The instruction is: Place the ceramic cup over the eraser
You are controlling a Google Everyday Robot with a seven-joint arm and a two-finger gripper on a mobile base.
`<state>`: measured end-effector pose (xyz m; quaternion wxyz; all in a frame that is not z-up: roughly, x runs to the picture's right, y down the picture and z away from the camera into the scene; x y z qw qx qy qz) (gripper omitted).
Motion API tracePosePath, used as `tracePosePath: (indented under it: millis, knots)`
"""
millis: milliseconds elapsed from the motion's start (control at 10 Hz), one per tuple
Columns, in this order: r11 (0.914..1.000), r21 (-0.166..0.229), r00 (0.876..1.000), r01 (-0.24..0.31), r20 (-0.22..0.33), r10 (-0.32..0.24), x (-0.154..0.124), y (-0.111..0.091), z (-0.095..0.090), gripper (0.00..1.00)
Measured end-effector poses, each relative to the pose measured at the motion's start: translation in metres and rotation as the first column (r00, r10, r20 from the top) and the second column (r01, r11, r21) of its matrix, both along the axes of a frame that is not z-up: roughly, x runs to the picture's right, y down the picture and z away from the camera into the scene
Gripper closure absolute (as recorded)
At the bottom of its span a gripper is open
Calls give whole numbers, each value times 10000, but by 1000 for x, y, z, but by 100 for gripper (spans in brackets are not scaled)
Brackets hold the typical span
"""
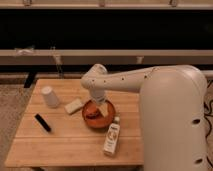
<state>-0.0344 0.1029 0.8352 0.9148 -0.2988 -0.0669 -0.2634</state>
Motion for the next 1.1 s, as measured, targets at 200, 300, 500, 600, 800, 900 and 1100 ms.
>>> tracePosePath:
  millis: [200,300,500,600,800,900,1100]
  knots:
    - [10000,0,10000,0,0,0,0,0,0,20]
    - [10000,0,10000,0,0,0,0,0,0,20]
    - [10000,0,10000,0,0,0,0,0,0,20]
    - [10000,7,10000,-3,6,3,0,-1,0,20]
    - [9999,25,9996,133,243,-134,-3,-5,0,20]
    - [9995,64,9975,296,642,-299,-18,-15,1,20]
    - [9988,158,9924,471,1132,-486,-45,-32,3,20]
